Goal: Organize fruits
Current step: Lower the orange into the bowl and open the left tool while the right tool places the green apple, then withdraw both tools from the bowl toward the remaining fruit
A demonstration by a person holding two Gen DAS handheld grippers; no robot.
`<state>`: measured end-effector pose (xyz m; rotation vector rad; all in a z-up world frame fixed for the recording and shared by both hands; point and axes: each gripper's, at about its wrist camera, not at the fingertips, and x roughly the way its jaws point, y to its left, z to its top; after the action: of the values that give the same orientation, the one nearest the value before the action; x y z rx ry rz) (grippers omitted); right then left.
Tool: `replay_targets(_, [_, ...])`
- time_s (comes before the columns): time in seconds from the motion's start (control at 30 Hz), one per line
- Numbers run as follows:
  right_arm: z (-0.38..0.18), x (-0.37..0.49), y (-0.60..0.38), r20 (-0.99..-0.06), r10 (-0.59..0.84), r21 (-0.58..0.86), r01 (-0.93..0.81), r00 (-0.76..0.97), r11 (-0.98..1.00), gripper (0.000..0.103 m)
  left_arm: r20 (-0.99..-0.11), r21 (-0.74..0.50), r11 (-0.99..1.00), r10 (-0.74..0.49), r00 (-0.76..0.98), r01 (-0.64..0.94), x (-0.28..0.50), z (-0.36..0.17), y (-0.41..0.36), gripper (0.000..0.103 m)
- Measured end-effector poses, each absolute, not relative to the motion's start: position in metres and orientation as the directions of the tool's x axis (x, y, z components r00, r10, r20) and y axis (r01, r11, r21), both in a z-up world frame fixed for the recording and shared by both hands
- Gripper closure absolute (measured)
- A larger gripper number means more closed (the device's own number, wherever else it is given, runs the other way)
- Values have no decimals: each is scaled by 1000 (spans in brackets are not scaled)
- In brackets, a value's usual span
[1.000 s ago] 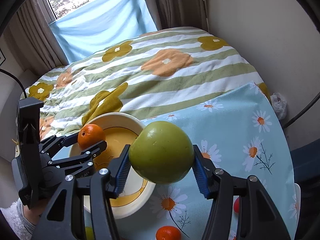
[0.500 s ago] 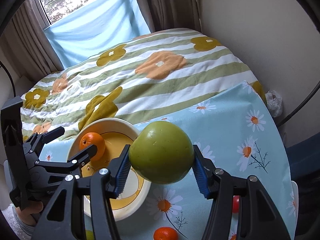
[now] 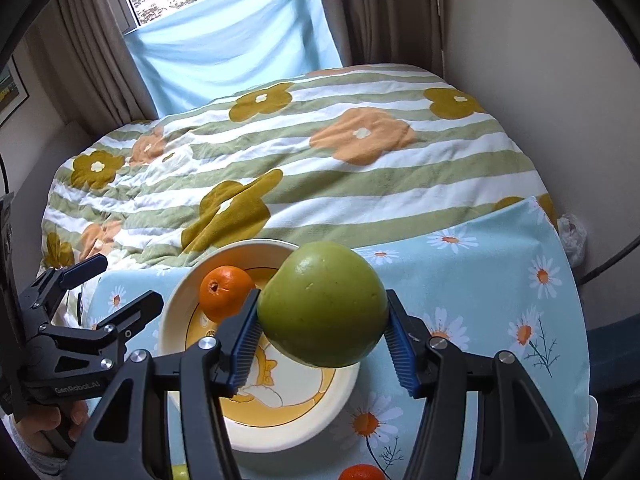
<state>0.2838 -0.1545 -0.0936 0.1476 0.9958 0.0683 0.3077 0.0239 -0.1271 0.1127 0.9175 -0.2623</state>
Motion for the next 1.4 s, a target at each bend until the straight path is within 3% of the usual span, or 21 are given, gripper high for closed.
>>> replay_targets(0.43, [-143,310,-117,-854,226,133,-224,469,966,49,-799,-24,986,-119,589,166,279,-130,64,0])
replay_targets(0.8, [-159,315,-115,-859,232,97,-298,457,949,48,-813,-34,992,-96,574,118,271,-139,53,0])
replay_targets(0.83, [-157,313,-117,-851,240,102,-301,467,948,40,-813,-33,993,-92,574,113,269,-139,53,0])
replay_targets(0.87, [-154,312,-117,-842,247,106,-302,479,947,21,-813,-33,993,-91,575,110,268,-139,53,0])
replay_targets(0.93, [-149,312,-119,-831,258,109,-311,493,944,2,-813,-38,994,-90,575,102,266,-138,51,0])
replay_targets(1.4, [-117,294,-139,-814,252,107,-291,523,951,0,-782,-15,996,-64,620,84,243,-105,34,0])
